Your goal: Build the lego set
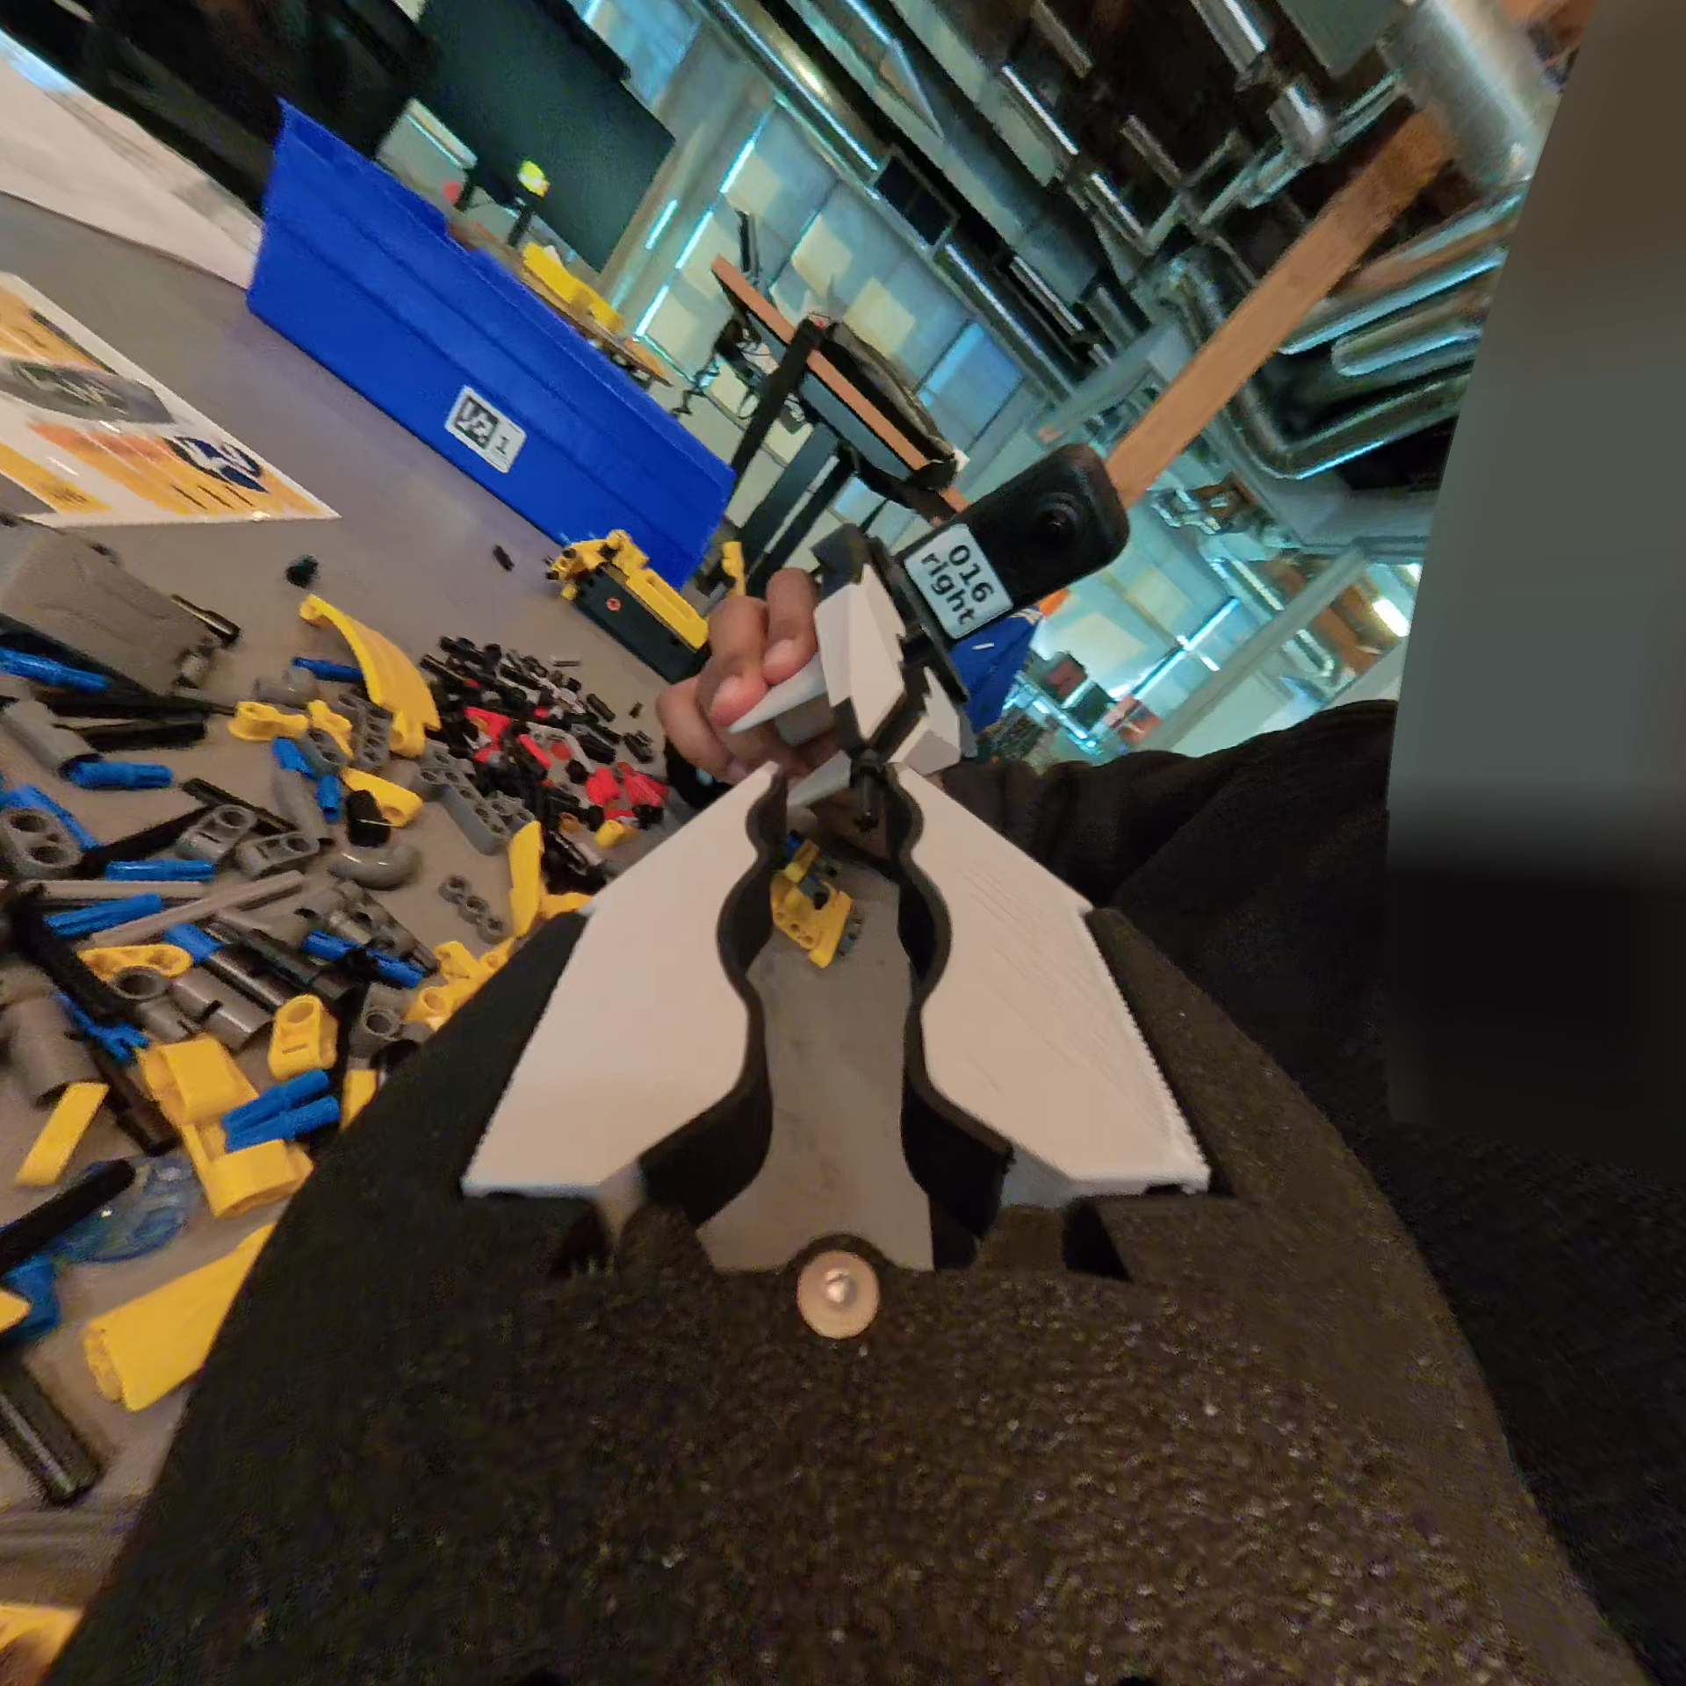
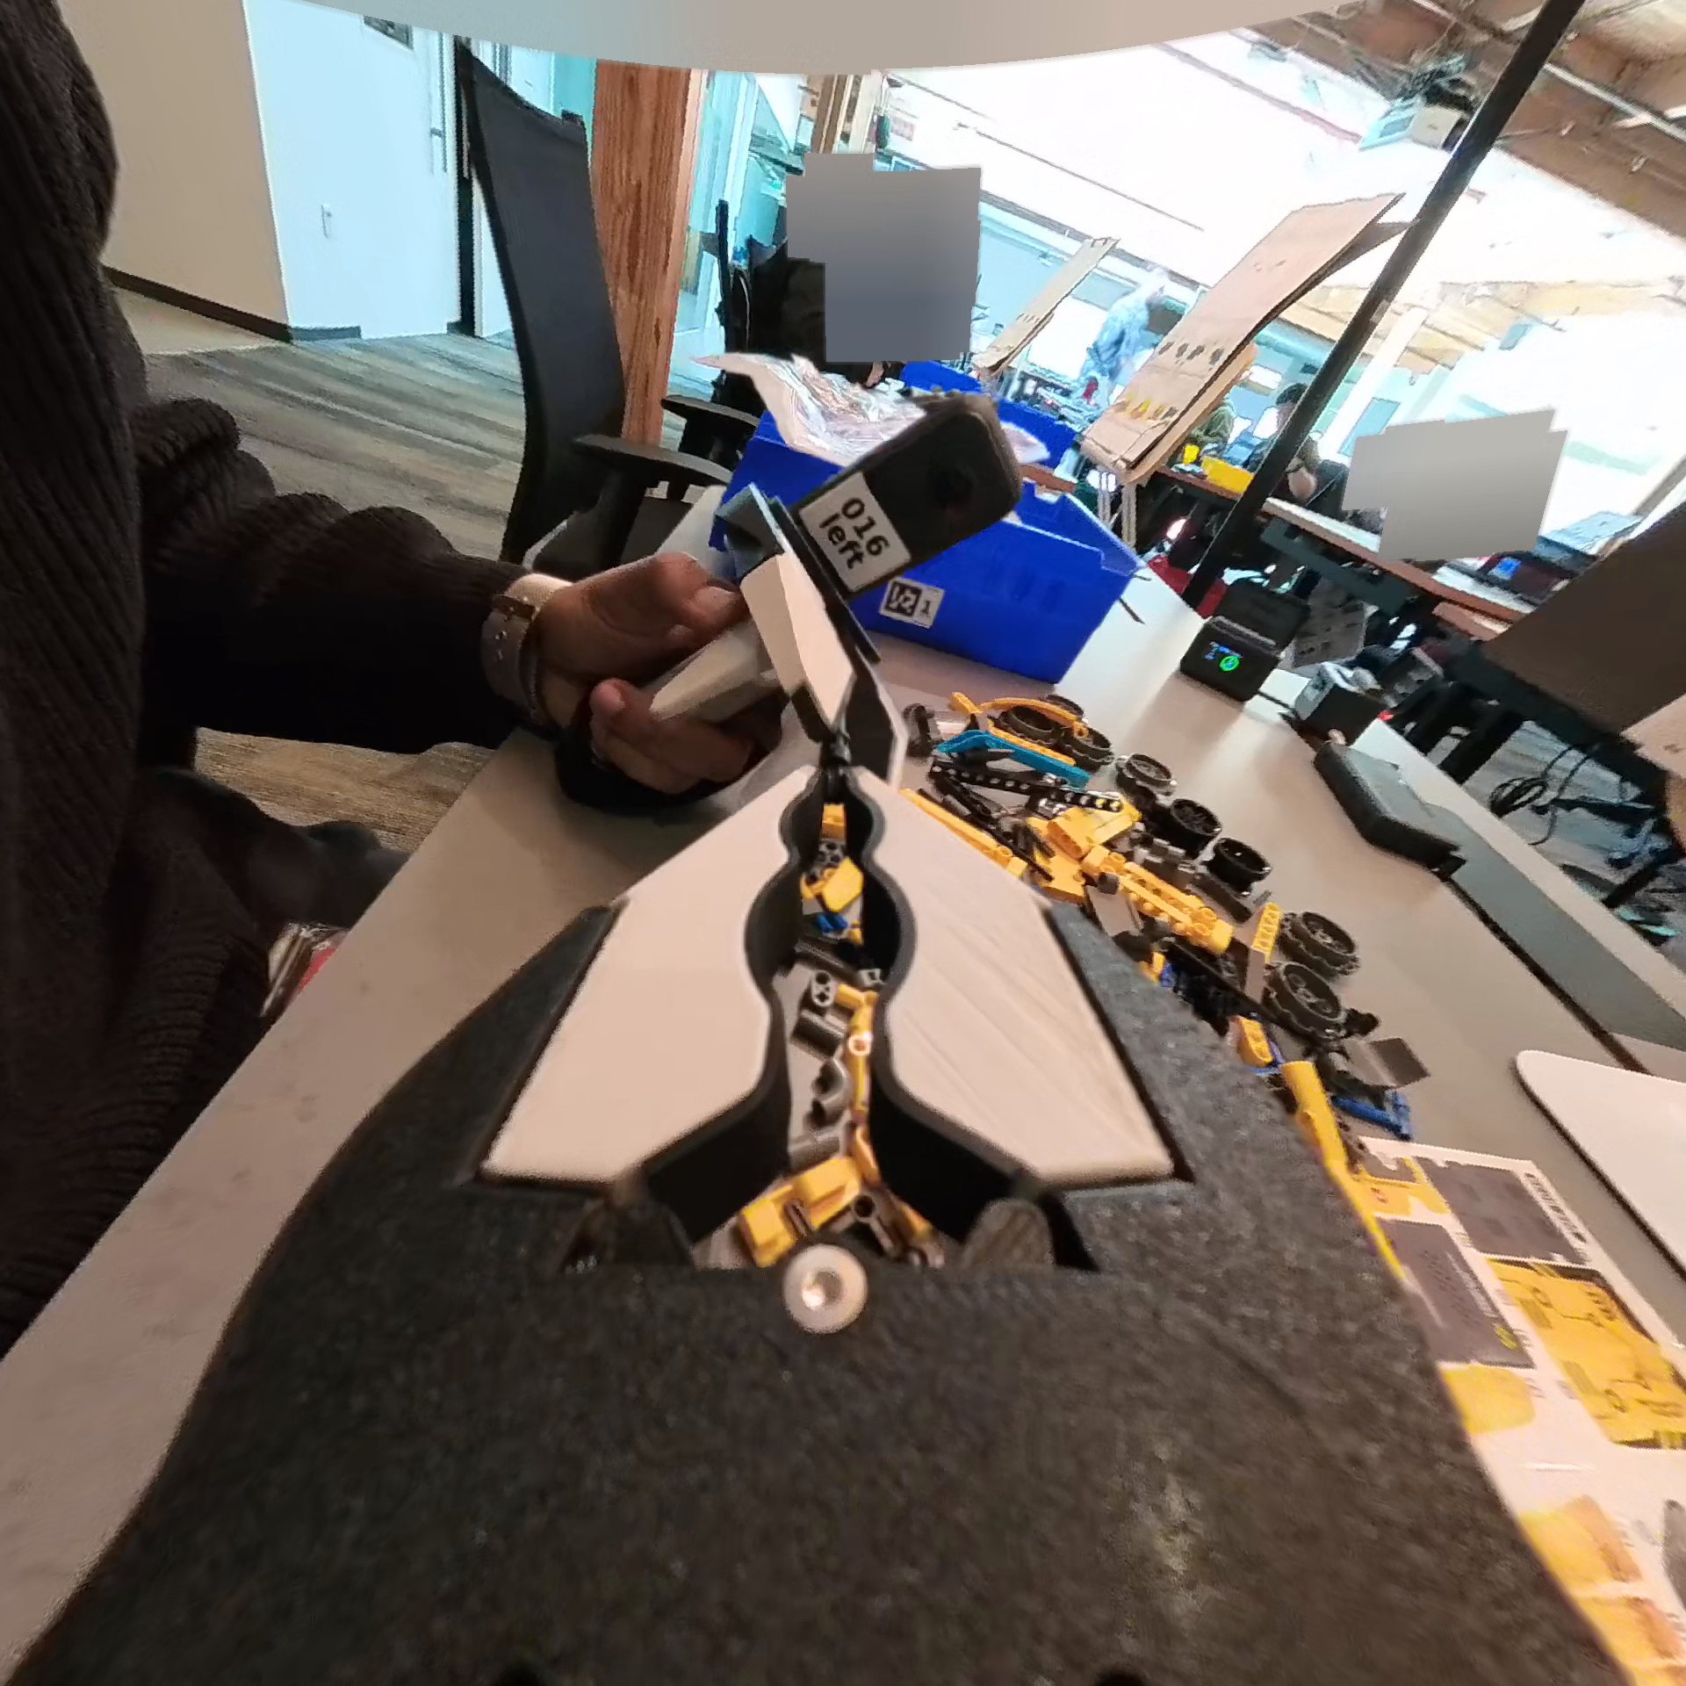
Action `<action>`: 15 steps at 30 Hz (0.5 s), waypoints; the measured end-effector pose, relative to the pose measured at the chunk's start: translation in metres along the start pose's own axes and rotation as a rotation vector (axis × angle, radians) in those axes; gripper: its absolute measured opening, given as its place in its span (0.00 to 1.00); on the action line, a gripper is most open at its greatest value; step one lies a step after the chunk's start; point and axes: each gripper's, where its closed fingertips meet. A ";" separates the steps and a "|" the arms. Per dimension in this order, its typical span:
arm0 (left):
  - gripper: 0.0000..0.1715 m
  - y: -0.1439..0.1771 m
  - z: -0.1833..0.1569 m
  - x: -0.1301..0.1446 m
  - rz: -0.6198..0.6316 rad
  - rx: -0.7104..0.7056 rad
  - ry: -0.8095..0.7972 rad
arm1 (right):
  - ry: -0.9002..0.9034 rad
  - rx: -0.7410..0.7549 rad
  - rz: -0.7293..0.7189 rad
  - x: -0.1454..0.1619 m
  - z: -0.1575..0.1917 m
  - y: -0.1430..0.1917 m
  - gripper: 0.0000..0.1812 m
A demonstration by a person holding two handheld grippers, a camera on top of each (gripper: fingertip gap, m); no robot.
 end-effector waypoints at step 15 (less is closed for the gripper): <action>0.02 0.004 -0.002 -0.003 0.000 -0.007 -0.042 | 0.086 0.060 -0.013 0.003 -0.007 0.002 0.02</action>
Point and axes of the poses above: each gripper's, where its closed fingertips meet, y back along the fingers, x out of its underside, z = x × y across the jaws, and after that the axes turned 8 degrees about x, right-handed
